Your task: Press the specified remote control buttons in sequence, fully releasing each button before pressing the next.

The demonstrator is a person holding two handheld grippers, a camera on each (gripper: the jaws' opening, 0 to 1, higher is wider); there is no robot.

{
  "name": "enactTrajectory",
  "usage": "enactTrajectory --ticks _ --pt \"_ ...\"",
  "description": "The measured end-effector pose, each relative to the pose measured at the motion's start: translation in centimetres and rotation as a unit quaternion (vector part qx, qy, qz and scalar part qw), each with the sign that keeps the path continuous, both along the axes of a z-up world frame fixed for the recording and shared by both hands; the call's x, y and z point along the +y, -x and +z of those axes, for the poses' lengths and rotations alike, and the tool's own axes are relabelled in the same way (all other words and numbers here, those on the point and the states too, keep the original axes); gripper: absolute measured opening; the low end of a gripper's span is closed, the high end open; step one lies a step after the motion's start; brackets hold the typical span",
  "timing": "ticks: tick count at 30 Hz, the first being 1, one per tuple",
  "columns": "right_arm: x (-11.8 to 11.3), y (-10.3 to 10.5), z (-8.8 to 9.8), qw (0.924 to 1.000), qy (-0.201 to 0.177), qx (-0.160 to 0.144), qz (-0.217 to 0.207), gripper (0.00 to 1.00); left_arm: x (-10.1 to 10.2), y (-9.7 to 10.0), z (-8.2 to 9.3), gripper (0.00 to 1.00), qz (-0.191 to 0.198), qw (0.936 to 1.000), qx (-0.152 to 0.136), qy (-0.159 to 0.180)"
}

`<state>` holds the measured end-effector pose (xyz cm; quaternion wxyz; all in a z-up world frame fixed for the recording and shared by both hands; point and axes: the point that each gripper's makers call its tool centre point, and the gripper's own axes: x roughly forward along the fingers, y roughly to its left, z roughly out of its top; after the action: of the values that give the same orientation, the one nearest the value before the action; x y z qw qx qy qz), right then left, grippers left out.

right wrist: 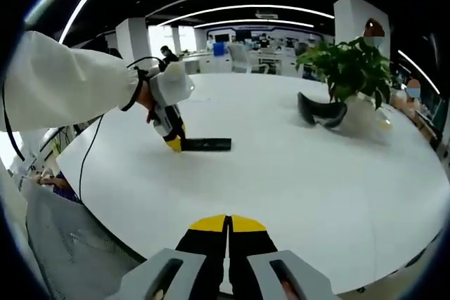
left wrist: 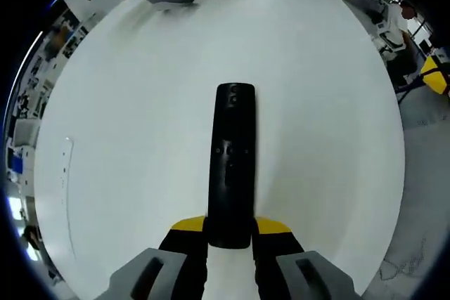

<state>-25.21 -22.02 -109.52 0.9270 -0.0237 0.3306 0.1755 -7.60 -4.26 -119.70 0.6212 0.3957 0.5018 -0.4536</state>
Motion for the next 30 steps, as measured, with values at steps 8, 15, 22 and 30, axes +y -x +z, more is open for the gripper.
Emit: enactTrajectory --ticks 8,15,22,30 --pt "0.1 0.0 0.0 1.0000 0.001 -0.002 0.003 0.00 -0.2 2.1 0.0 0.23 -0.009 0.9999 0.004 -0.006" --pt "0.3 0.1 -0.1 0.9999 0.006 -0.001 0.011 0.00 -0.2 3.5 -0.1 0.23 -0.006 0.9999 0.006 -0.013" --pt "0.5 0.2 -0.1 0.9998 0.012 -0.003 0.017 0.00 -0.4 5.3 0.0 0.23 -0.011 0.9997 0.007 -0.019" --pt "0.6 0.2 -0.2 0.9996 0.018 -0.002 0.023 0.00 -0.6 7.1 -0.1 0.23 -0.017 0.9992 0.009 -0.034"
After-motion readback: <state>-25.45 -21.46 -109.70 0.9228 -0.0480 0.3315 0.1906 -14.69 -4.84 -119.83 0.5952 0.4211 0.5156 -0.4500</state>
